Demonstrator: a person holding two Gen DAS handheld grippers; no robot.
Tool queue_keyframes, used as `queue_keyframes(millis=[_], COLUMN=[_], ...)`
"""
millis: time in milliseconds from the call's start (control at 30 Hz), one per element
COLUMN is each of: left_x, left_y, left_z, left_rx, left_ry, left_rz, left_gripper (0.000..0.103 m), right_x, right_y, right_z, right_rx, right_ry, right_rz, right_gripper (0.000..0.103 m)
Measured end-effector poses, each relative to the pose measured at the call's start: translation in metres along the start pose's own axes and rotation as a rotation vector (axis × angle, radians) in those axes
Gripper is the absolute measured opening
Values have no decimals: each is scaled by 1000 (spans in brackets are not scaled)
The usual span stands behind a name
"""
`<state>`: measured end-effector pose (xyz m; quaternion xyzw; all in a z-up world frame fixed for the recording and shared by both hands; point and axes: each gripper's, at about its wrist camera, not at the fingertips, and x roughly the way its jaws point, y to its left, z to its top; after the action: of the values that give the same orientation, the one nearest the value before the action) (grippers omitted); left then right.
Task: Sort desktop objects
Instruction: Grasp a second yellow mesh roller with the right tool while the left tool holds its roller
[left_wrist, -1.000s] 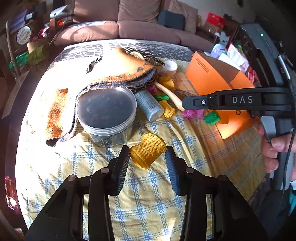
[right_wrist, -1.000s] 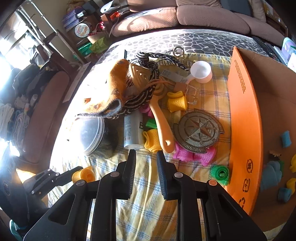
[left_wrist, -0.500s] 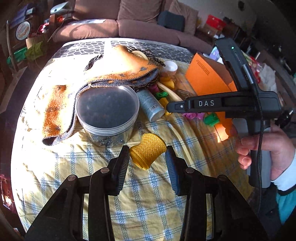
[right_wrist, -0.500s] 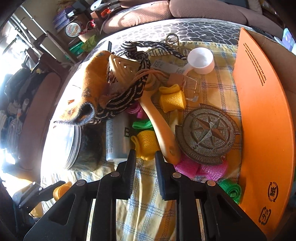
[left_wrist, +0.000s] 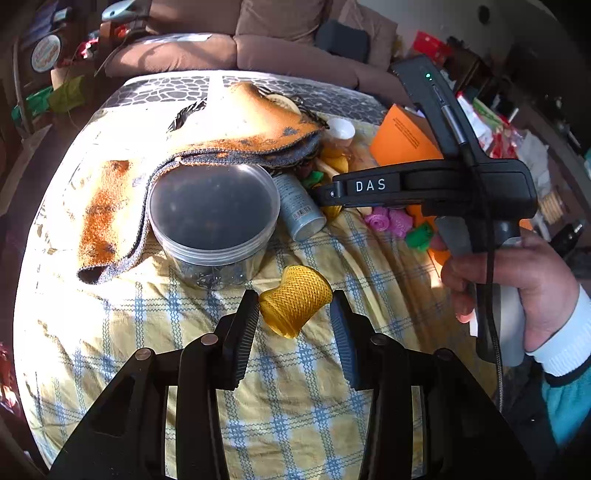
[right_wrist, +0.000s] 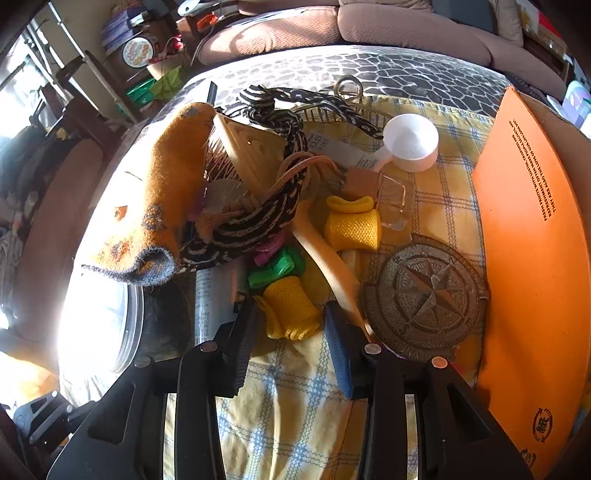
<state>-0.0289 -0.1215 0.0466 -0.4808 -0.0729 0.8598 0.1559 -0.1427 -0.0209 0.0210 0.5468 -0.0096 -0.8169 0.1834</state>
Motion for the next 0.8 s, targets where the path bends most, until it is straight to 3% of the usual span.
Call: queue_keyframes(millis=[333, 800], left_x=[-1, -16], left_y=[5, -10], left_z=[1, 10], left_rx=[-21, -19], left_ry=[5, -12], left_rz=[-6, 27], left_gripper=[37, 37], right_x=[8, -39], right_y=[13, 20], right_z=[-7, -25], right_rx=[-47, -78], right_ry=[30, 13], right_rz=[-6, 31], right_gripper=[29, 28])
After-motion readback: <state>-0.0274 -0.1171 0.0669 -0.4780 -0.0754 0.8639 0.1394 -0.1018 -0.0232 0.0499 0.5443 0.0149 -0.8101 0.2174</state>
